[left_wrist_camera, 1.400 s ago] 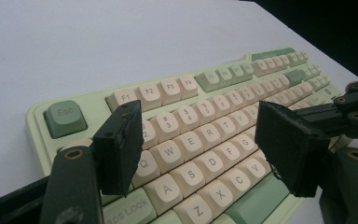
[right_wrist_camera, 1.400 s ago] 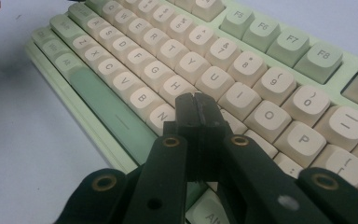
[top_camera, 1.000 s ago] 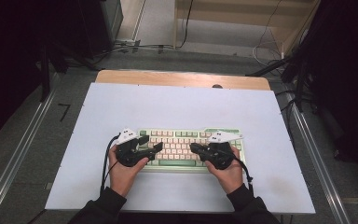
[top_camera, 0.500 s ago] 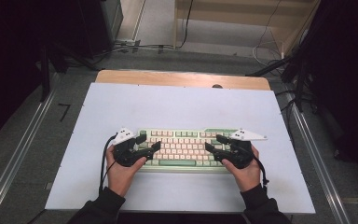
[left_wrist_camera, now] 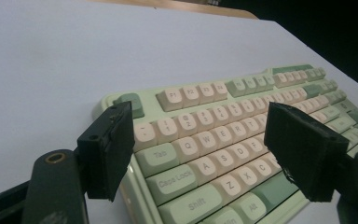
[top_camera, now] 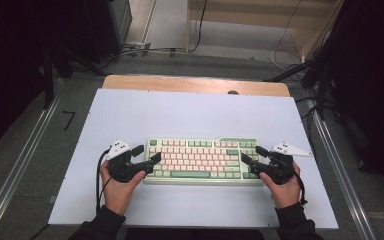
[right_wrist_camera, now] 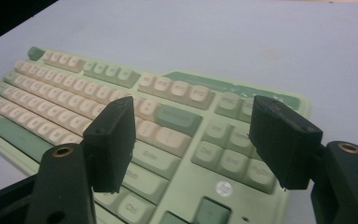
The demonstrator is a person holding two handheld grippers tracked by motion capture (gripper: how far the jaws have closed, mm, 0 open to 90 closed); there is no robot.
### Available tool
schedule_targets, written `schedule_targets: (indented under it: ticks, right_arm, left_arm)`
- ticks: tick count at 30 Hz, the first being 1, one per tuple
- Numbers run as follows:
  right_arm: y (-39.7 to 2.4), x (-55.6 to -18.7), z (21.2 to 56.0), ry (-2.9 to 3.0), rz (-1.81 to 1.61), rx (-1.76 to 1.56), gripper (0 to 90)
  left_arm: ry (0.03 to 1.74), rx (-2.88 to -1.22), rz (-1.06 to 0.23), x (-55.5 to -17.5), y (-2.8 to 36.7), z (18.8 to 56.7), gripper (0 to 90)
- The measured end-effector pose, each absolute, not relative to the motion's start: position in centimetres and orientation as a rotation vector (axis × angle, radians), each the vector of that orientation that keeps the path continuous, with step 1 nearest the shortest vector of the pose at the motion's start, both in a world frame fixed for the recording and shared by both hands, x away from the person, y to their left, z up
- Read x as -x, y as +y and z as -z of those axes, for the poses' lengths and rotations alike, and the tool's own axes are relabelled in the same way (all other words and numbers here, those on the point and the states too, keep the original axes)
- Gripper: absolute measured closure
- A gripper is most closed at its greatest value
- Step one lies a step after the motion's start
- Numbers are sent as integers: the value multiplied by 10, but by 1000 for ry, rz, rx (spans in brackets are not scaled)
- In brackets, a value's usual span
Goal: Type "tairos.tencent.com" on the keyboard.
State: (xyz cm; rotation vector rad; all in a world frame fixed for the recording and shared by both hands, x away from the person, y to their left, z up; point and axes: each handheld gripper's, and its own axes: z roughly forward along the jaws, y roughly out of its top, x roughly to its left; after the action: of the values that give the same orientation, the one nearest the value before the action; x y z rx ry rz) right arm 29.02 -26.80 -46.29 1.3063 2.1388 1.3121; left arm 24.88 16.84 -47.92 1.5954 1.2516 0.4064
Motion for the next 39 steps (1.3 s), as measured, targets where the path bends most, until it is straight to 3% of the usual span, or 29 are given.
schedule_targets:
  ticks: [16,39]
  right_arm:
    - [-317,-280,467,2036,-1275,-1408,281]
    - [-348,-270,471,1984,-1245,-1480,281]
  left_arm:
    - [1314,-1570,-479,-238,192,484,196]
    - [1389,-1557,-508,-241,210,490,195]
